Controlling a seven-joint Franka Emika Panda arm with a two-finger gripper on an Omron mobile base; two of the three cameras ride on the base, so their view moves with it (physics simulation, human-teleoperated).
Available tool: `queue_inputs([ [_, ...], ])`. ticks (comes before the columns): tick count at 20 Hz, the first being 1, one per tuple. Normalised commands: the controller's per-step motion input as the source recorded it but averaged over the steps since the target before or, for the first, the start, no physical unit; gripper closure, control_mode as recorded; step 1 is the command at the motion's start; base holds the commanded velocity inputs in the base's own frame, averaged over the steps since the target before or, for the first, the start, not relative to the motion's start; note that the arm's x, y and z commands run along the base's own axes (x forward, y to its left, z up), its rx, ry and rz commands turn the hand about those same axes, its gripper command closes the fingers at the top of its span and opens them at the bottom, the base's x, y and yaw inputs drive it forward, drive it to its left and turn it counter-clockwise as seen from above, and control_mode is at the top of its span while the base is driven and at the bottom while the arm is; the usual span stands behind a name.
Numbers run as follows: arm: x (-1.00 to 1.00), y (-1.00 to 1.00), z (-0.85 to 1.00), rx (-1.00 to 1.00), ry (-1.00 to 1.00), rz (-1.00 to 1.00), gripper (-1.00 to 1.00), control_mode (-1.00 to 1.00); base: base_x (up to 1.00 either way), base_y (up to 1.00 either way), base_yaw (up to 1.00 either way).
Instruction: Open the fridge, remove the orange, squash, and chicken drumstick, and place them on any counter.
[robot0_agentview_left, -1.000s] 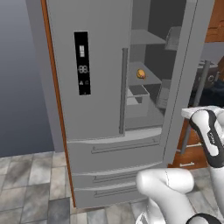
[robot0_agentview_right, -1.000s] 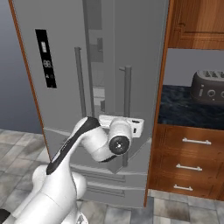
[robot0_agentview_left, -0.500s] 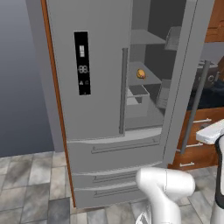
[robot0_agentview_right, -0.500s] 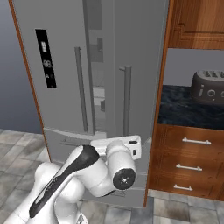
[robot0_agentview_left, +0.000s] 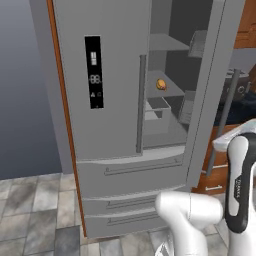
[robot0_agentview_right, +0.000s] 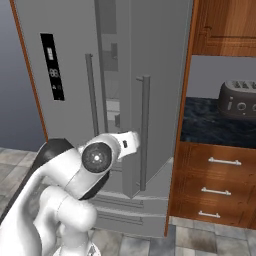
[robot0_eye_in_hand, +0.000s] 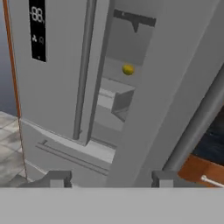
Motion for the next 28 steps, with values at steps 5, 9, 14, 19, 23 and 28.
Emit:
queue_inputs([
  [5, -0.02, 0.50, 0.51, -0.16, 0.17, -0.03, -1.00, -1.00, 0.00, 0.00, 0.00],
  [9, 0.24, 0.74, 0.02, -0.21, 0.31, -0.06, -1.00, -1.00, 0.00, 0.00, 0.00],
  [14, -0.08, 0.48, 0.04, -0.17, -0.07, 0.00, -1.00, -1.00, 0.00, 0.00, 0.00],
  [19, 0.37, 0.36, 0.49, -0.28, 0.03, -0.25, -1.00, -1.00, 0.00, 0.00, 0.00],
  [23, 0.57, 0.03, 0.48, -0.32, 0.06, -0.33, -1.00, -1.00, 0.00, 0.00, 0.00],
  [28, 0.79, -0.29, 0.15, -0.15, 0.08, -0.28, -1.00, -1.00, 0.00, 0.00, 0.00],
])
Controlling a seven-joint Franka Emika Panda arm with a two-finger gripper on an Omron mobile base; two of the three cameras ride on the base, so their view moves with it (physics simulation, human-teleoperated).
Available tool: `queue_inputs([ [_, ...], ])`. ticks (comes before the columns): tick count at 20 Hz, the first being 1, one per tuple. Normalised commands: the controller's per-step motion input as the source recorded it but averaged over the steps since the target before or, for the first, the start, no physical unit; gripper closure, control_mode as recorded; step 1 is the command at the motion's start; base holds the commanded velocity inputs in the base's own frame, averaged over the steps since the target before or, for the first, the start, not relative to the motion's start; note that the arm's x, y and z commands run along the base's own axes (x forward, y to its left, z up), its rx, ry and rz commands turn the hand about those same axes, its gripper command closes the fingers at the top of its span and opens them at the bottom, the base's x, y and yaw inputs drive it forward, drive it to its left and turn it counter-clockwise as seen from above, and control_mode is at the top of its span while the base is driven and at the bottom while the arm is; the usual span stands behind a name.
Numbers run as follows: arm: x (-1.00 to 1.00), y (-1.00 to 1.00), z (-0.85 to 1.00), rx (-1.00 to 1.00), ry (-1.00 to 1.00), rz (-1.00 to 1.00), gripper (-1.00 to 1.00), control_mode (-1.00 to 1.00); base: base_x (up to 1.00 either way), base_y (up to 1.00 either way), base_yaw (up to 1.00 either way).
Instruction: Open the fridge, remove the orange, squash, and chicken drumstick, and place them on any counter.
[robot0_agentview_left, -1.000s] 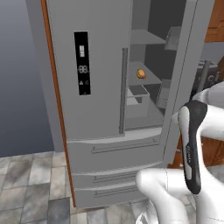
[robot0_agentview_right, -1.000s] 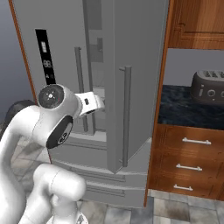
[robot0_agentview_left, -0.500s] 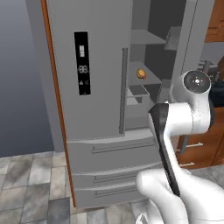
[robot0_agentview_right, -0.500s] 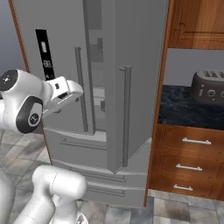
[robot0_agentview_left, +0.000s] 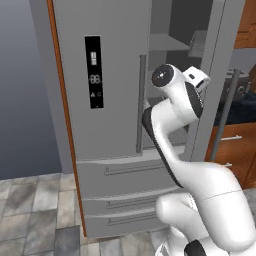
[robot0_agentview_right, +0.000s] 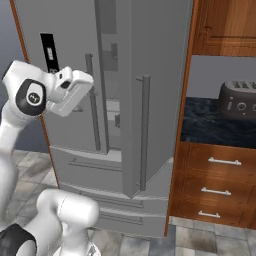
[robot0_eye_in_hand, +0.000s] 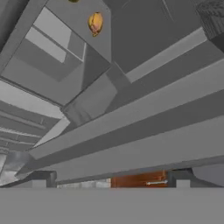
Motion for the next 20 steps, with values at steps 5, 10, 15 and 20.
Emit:
queue_inputs([
  [5, 0.94, -0.45, -0.03, -0.10, 0.01, -0.23, -1.00, -1.00, 0.00, 0.00, 0.00],
  [10, 1.00, -0.07, -0.12, -0.09, 0.00, -0.12, -1.00, -1.00, 0.00, 0.00, 0.00],
  [15, 0.62, -0.14, -0.04, -0.12, 0.00, -0.10, -1.00, -1.00, 0.00, 0.00, 0.00],
  [20, 0.03, -0.54, 0.00, -0.11, 0.00, -0.10, -1.00, -1.00, 0.00, 0.00, 0.00],
])
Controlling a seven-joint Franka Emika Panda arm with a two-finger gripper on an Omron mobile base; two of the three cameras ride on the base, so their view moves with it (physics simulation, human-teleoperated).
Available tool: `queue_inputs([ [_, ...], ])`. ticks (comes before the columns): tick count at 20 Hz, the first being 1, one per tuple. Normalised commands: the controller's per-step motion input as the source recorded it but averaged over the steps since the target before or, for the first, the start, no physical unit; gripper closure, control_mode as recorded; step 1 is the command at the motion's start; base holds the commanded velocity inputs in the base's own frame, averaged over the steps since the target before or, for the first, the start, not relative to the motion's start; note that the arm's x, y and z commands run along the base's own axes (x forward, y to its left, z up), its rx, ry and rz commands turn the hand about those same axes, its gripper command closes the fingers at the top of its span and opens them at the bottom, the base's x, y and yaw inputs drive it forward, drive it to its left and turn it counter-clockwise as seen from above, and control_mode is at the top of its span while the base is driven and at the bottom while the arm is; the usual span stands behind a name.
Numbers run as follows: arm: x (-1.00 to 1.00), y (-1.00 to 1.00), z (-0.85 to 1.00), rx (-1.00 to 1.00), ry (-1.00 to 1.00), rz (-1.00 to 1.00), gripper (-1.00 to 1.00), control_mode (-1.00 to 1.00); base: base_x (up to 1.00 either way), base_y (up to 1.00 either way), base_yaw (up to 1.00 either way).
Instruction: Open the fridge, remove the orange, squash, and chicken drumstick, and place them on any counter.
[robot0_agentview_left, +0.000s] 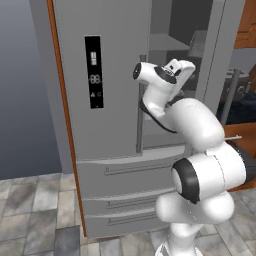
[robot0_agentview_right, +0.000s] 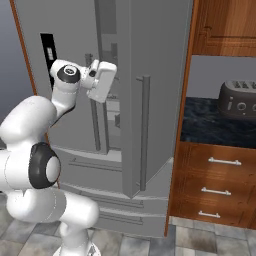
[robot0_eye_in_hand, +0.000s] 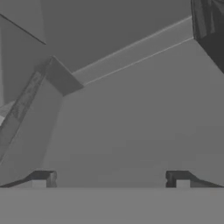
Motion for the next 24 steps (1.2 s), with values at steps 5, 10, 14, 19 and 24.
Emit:
queue_inputs([
  [5, -0.26, -0.78, -0.02, -0.10, 0.00, -0.06, -1.00, -1.00, 0.00, 0.00, 0.00],
  [10, -0.59, -0.99, 0.00, -0.04, 0.00, -0.05, -1.00, -1.00, 0.00, 0.00, 0.00],
  [14, -0.85, -1.00, 0.01, 0.01, 0.00, -0.07, -1.00, -1.00, 0.00, 0.00, 0.00],
  [19, -0.80, -1.00, 0.18, 0.11, 0.00, -0.09, -1.00, -1.00, 0.00, 0.00, 0.00],
  [24, -0.61, -0.43, 0.13, 0.11, -0.08, -0.04, -1.00, -1.00, 0.00, 0.00, 0.00],
])
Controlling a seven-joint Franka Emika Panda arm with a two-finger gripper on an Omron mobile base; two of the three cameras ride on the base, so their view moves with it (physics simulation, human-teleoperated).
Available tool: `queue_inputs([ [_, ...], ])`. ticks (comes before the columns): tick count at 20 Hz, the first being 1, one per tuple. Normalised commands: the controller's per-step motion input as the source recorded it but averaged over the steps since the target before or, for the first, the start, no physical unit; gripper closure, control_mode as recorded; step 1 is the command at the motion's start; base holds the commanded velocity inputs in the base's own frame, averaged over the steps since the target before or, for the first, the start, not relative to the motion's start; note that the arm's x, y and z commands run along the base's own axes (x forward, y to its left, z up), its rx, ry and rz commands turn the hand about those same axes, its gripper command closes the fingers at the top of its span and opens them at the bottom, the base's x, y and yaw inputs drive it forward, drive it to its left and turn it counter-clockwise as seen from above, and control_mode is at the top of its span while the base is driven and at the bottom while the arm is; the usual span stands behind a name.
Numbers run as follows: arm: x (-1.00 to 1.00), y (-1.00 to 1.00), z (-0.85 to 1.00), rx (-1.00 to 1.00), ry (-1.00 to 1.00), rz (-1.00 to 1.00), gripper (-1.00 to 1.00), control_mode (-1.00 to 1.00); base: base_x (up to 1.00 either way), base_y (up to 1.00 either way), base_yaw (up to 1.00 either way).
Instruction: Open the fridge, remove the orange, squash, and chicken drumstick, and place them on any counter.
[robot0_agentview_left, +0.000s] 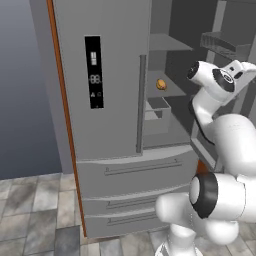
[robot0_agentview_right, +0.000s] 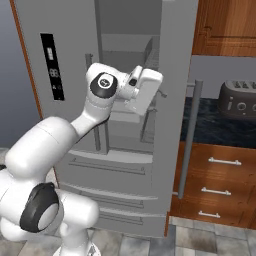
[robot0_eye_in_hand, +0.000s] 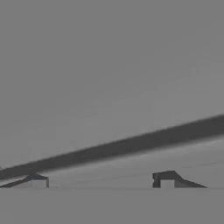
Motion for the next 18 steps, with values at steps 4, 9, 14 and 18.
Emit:
queue_inputs([
  [4, -0.51, 0.43, 0.01, 0.06, -0.19, -0.02, -1.00, -1.00, 0.00, 0.00, 0.00],
  [9, -0.21, 0.98, 0.00, 0.11, -0.20, -0.01, -1.00, -1.00, 0.00, 0.00, 0.00],
  [14, -0.03, 0.94, 0.23, 0.24, -0.16, 0.00, -1.00, -1.00, 0.00, 0.00, 0.00],
  [18, 0.00, 0.83, 0.29, 0.23, -0.11, 0.00, -1.00, -1.00, 0.00, 0.00, 0.00],
])
